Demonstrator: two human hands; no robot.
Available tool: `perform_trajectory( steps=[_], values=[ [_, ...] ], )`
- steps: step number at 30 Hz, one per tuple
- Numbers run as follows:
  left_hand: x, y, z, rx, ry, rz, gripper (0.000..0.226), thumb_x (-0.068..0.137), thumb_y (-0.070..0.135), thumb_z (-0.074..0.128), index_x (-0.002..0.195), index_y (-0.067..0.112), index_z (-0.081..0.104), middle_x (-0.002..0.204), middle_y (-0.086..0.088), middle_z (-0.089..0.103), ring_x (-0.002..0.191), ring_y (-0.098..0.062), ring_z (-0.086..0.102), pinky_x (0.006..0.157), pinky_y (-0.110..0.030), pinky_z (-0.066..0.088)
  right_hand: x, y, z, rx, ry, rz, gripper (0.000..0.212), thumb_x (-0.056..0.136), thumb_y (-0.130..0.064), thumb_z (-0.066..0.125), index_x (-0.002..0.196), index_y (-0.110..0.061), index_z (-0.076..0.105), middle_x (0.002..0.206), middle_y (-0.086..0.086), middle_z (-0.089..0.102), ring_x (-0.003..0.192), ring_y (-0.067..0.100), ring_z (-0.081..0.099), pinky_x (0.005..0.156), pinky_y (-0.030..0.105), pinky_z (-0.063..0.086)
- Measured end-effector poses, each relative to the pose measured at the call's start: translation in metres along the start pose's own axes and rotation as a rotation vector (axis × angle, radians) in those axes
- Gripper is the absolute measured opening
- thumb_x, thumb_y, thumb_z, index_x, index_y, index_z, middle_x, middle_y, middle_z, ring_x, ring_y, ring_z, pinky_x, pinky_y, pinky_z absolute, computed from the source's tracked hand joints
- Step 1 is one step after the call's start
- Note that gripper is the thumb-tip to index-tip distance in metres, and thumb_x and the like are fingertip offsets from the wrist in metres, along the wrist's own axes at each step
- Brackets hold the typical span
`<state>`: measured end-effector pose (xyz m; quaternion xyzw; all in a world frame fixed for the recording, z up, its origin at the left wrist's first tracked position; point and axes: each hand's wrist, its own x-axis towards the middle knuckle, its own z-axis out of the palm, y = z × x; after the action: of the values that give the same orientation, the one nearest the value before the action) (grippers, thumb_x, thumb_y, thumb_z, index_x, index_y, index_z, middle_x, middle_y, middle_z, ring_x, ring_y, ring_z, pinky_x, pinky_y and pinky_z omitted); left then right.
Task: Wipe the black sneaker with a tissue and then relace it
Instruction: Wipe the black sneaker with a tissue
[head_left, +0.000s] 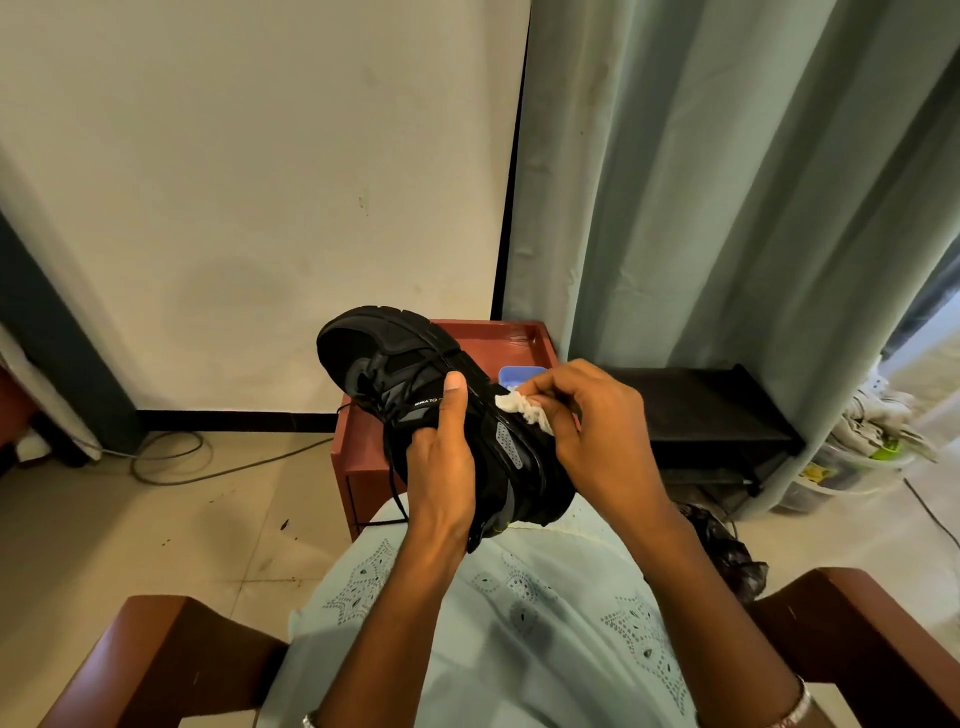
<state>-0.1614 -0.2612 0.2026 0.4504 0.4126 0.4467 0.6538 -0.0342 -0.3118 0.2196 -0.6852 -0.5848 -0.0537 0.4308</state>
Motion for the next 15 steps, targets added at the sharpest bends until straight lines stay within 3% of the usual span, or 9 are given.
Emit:
perform_trajectory(
  steps=[3,7,9,12,15],
  values=[
    [0.003,0.001,-0.005,-0.02,0.028,-0.019,0.043,0.095,0.058,0.047,0.076,0.029,0.073,0.092,-0.003,0.074,0.095,-0.021,0.069,0.097,-0.047,0.051,-0.006,-0.001,-0.001,0.006,-0.02,-0.012,0.018,0.086,0.002,0.068,0.089,-0.015,0.073,0.087,-0.019,0.06,0.081,-0.003,0.058,0.077,0.006,0.044],
    [0.009,-0.002,-0.01,-0.069,0.063,-0.024,0.037,0.093,0.063,0.047,0.069,0.049,0.073,0.092,0.007,0.074,0.099,-0.019,0.069,0.1,-0.048,0.05,-0.037,0.0,-0.012,0.056,-0.009,0.027,0.014,0.088,-0.002,0.069,0.09,-0.015,0.072,0.089,-0.015,0.063,0.083,0.005,0.061,0.071,0.011,0.047],
    [0.012,-0.002,-0.012,-0.115,0.089,-0.053,0.038,0.084,0.069,0.05,0.077,0.043,0.076,0.094,0.006,0.076,0.099,-0.019,0.07,0.099,-0.048,0.05,-0.055,0.001,-0.015,0.075,-0.002,0.06,0.012,0.089,-0.005,0.07,0.092,-0.017,0.072,0.091,-0.015,0.064,0.085,0.006,0.063,0.071,0.011,0.047],
    [0.014,0.0,-0.014,-0.223,0.083,-0.148,0.061,0.067,0.077,0.058,0.103,0.03,0.073,0.105,0.001,0.076,0.102,-0.021,0.071,0.1,-0.048,0.05,-0.068,-0.001,-0.008,0.083,0.07,0.061,0.013,0.089,-0.004,0.069,0.095,-0.015,0.071,0.092,-0.012,0.064,0.089,0.004,0.063,0.077,0.01,0.046],
    [0.011,0.003,-0.015,-0.254,0.013,-0.193,0.059,0.08,0.068,0.06,0.114,0.021,0.071,0.111,-0.005,0.074,0.104,-0.025,0.071,0.1,-0.049,0.05,-0.063,-0.004,0.0,0.087,0.163,0.061,0.012,0.09,-0.001,0.066,0.095,-0.011,0.071,0.091,-0.008,0.064,0.088,0.004,0.061,0.078,0.011,0.047]
  ],
)
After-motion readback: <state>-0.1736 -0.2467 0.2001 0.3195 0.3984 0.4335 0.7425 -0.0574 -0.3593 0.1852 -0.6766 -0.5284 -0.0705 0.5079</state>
